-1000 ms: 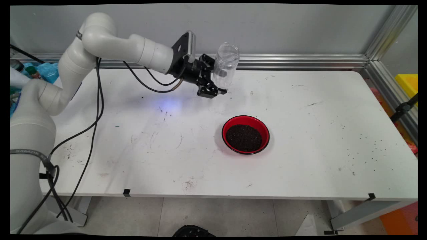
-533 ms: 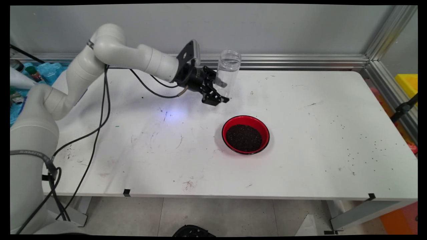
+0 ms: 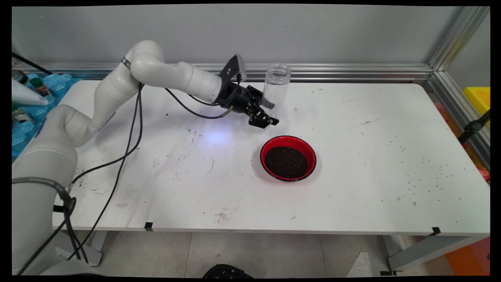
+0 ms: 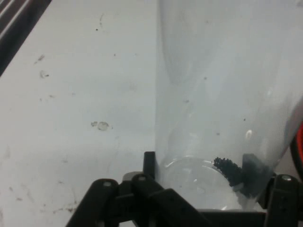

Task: Place the picked object on the table

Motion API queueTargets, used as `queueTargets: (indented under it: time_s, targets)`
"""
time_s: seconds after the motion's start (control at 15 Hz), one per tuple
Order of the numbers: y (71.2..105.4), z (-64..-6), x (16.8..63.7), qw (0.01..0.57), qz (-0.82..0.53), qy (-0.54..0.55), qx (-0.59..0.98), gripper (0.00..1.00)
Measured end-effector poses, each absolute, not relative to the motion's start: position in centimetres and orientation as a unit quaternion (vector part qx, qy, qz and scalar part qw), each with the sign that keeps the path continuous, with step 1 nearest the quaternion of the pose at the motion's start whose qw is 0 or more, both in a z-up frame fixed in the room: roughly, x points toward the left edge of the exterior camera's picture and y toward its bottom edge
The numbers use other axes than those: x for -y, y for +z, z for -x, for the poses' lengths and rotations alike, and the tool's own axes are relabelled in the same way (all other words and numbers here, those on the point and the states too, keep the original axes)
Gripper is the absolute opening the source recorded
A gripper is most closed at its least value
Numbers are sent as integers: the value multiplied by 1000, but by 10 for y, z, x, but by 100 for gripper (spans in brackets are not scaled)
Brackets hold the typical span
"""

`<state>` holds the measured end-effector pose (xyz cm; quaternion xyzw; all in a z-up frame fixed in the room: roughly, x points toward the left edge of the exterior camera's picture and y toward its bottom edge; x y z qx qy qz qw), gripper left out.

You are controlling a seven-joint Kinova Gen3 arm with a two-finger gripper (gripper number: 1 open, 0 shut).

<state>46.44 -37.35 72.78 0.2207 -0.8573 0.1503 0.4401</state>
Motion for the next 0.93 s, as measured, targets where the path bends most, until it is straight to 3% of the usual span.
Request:
queueTargets:
  time_s: [0.93]
  targets:
    - [689,-467,386,498,-250,145,818,0]
